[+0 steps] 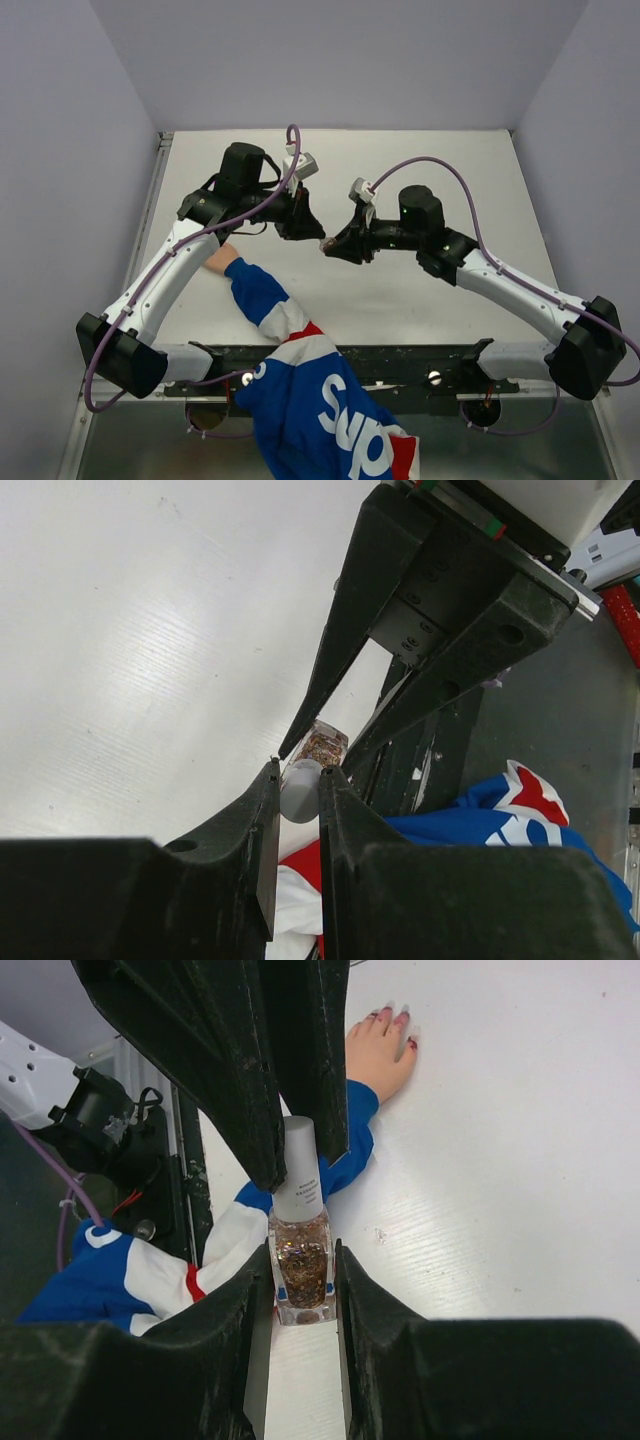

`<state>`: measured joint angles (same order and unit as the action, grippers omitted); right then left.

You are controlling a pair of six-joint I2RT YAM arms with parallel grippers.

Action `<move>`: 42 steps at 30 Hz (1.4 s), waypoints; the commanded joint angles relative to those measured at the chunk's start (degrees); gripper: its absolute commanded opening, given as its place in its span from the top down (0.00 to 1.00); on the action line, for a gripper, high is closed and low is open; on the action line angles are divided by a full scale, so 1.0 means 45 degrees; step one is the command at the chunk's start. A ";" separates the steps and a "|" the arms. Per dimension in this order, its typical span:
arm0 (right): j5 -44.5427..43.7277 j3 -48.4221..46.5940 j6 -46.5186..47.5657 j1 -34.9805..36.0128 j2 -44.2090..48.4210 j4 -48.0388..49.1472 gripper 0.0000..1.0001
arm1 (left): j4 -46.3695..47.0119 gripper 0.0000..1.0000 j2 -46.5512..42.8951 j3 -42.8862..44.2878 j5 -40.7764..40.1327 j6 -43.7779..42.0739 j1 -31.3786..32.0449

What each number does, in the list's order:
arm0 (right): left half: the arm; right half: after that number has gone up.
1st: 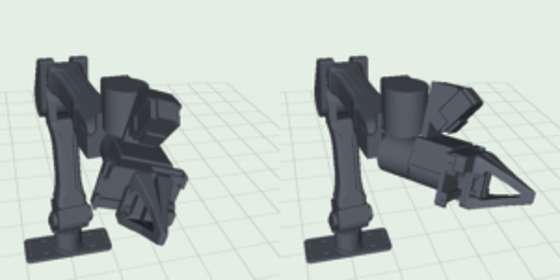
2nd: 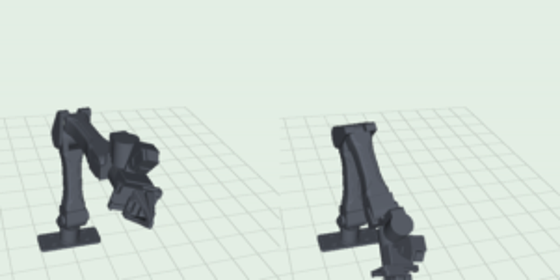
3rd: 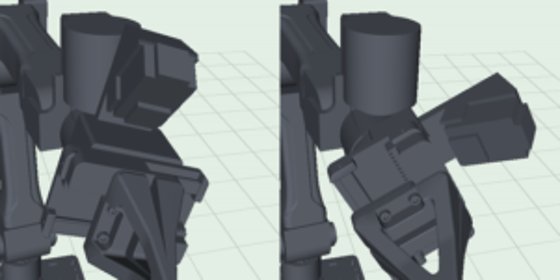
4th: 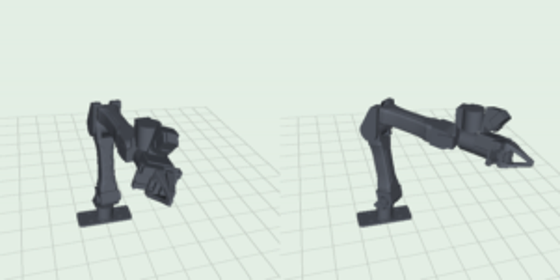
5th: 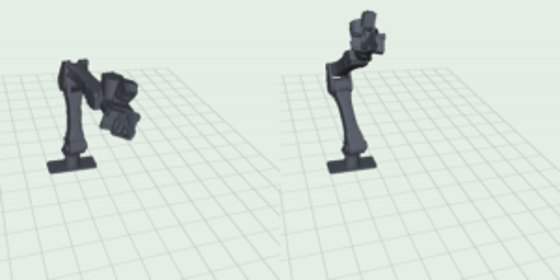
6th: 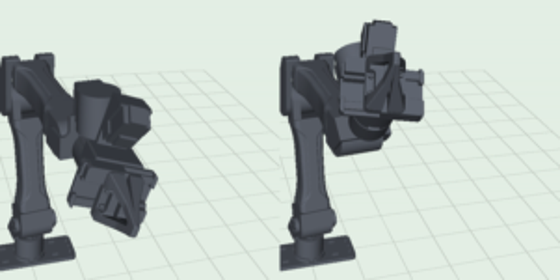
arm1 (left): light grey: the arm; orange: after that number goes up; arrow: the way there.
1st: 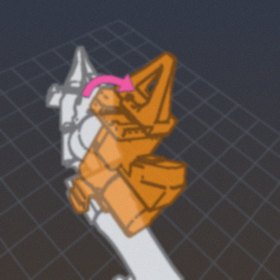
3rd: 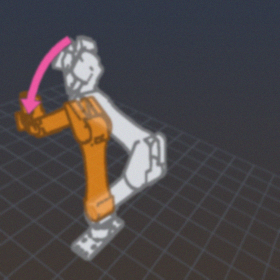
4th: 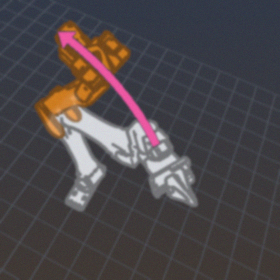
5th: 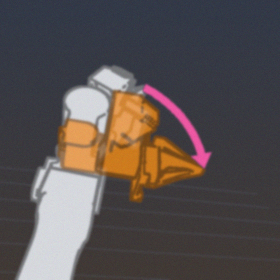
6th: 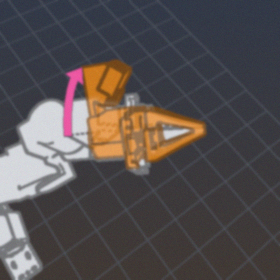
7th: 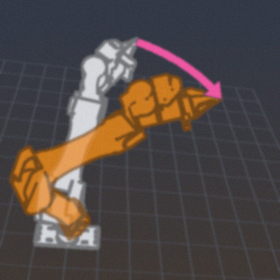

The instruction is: Paint the nails

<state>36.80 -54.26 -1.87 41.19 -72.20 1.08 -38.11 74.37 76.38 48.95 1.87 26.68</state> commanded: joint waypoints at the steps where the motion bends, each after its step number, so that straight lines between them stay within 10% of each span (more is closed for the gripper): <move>1: -0.0791 0.0377 -0.0033 0.0066 0.0557 0.1105 0.99 | 0.0557 1.00 -0.0042 0.0097 0.0041 0.0307 -0.0049; 32: -1.3158 0.0280 -0.1889 0.2038 -0.0575 0.2338 0.99 | 0.2979 1.00 -0.0276 -0.1367 -0.5742 0.5248 0.0556; 42: -1.2259 0.0592 -0.2319 0.2038 -0.0010 0.2123 0.99 | 0.3136 0.17 -0.0881 -0.1270 -0.5409 0.4703 0.0517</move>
<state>-14.98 -51.40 -10.68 50.41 -74.24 10.15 -23.09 73.58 70.72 24.58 24.10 29.23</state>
